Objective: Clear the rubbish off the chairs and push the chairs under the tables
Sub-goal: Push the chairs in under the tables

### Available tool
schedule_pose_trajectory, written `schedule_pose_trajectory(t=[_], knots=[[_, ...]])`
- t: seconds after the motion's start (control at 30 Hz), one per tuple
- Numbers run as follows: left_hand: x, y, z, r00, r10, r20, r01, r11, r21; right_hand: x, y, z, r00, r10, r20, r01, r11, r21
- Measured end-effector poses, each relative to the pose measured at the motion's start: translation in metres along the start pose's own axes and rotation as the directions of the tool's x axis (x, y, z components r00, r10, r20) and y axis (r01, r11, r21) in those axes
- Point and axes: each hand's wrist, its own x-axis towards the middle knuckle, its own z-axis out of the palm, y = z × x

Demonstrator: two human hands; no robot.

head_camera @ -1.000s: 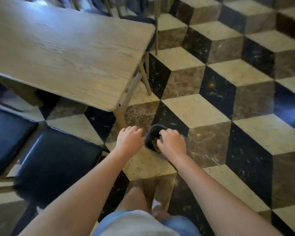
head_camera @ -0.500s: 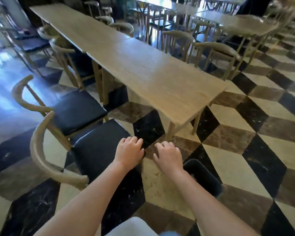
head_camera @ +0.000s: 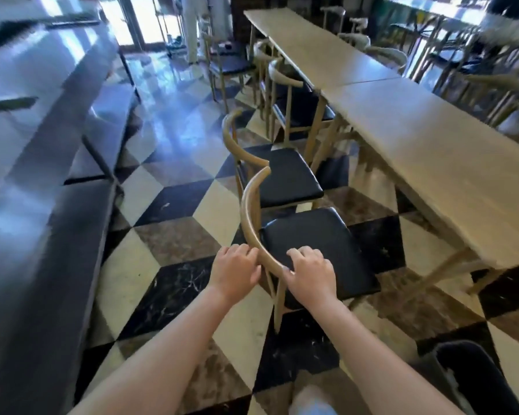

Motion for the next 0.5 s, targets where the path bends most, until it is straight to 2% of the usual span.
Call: schedule_pose_trajectory(t=[0.3,0.5], knots=[[0.038,-0.094,-0.007,0.991,-0.129,-0.024,0.129,0.992,0.006,0.092,-0.076,0.027,0.986,-0.168,0.011,0.167,0.986,0.007],[0.115,-0.170,-0.021,0.989,-0.144,-0.019,0.146,0.985,0.092,0.193,-0.115,0.044,0.985,-0.171,-0.011,0.171,0.985,0.036]])
